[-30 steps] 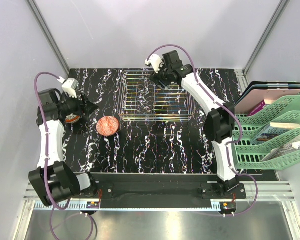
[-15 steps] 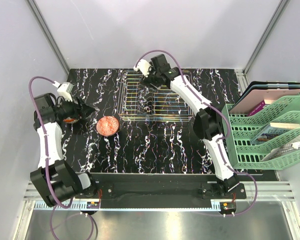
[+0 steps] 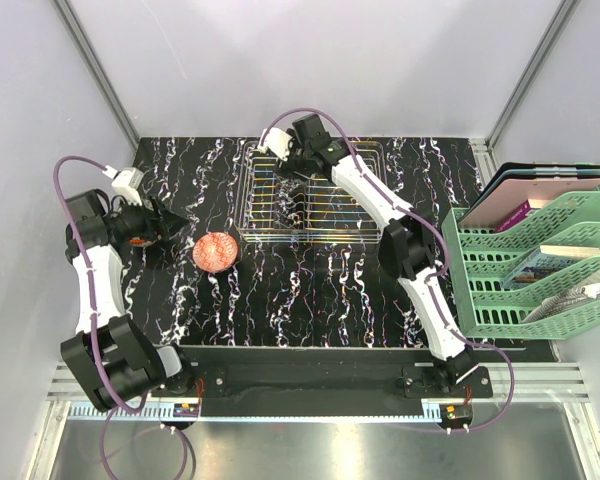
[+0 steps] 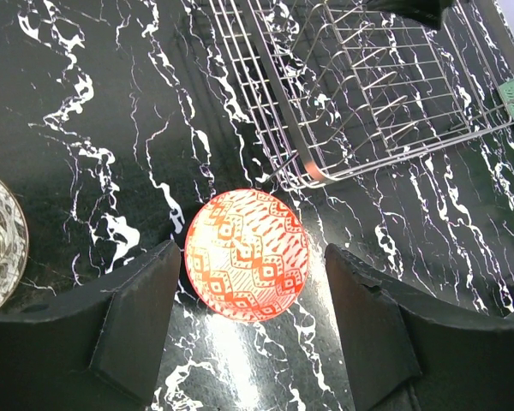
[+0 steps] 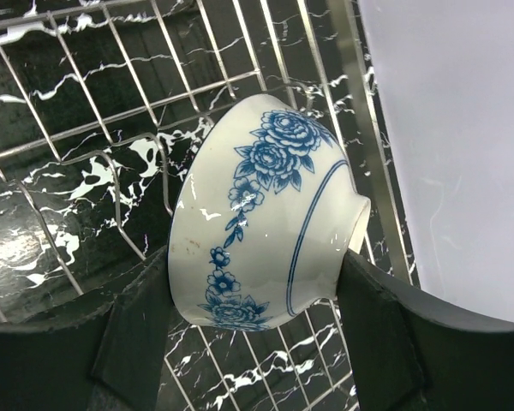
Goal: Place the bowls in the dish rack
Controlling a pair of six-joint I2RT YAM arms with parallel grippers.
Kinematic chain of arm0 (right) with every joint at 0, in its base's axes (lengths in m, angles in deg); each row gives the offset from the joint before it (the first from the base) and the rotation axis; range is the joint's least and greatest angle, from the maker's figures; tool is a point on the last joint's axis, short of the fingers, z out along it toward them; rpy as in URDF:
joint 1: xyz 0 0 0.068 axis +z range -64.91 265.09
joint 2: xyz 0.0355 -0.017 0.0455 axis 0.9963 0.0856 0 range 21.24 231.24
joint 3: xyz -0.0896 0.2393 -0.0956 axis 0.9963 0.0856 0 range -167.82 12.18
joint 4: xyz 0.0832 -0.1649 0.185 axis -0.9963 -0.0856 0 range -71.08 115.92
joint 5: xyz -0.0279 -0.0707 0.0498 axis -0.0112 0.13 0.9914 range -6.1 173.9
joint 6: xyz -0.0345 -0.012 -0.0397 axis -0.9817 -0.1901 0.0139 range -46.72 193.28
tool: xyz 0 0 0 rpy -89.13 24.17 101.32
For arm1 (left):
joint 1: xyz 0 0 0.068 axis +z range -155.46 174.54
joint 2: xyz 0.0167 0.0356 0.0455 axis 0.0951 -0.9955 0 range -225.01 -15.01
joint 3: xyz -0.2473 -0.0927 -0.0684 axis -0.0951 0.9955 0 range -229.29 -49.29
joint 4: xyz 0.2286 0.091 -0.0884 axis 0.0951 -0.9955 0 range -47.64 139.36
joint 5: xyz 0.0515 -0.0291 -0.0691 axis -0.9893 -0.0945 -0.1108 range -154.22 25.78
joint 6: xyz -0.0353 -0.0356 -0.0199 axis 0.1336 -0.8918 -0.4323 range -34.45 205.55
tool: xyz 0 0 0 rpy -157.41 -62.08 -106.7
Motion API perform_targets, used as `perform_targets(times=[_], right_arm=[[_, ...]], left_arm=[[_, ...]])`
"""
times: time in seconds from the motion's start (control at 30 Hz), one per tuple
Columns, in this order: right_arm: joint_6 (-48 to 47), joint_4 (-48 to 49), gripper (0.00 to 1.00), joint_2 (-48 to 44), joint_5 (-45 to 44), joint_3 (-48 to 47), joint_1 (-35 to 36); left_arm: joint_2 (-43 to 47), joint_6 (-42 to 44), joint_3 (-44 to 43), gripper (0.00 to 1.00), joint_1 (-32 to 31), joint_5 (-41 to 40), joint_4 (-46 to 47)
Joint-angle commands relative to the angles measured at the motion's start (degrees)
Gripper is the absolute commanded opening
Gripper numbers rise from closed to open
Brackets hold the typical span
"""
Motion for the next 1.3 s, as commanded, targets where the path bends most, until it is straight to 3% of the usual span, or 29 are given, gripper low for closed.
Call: perform_targets(times=[0.0, 0.27, 0.4, 0.43, 0.63, 0.67, 0.9, 1.27], right_arm=[[-5.75, 3.64, 0.0, 0.71, -0.76, -3.92, 1.59], [-9.44, 3.72, 0.0, 2.38, -0.85, -5.41, 2.56], [-12.08, 3.64, 0.1, 3.52, -1.9, -6.64, 3.0], [-12.6, 3.72, 0.18, 3.96, -2.17, -7.08, 3.18], [-14.28, 3.72, 0.4, 4.93, -3.13, -7.08, 3.62], [-14.37, 3.72, 0.53, 5.02, -3.22, -7.17, 3.62], [-14.28, 3.64, 0.99, 5.64, -5.77, -8.14, 3.88], [-16.12, 3.81, 1.0, 4.06, -8.32, -8.23, 4.32]], left_arm=[[0.43, 1.66, 0.6, 0.72, 1.21, 3.0, 2.23], [-0.27, 2.46, 2.09, 0.72, 2.35, 4.23, 2.22], [-0.71, 2.81, 2.62, 0.72, 2.79, 4.67, 2.31], [-0.71, 2.81, 2.88, 0.72, 2.79, 4.76, 2.23], [-1.15, 3.42, 3.67, 0.72, 3.41, 5.37, 2.22], [-1.24, 3.6, 3.76, 0.72, 3.49, 5.46, 2.31], [-1.94, 3.95, 4.2, 0.73, 4.2, 6.34, 2.22], [-2.91, 4.04, 5.26, 0.73, 4.9, 7.57, 2.14]])
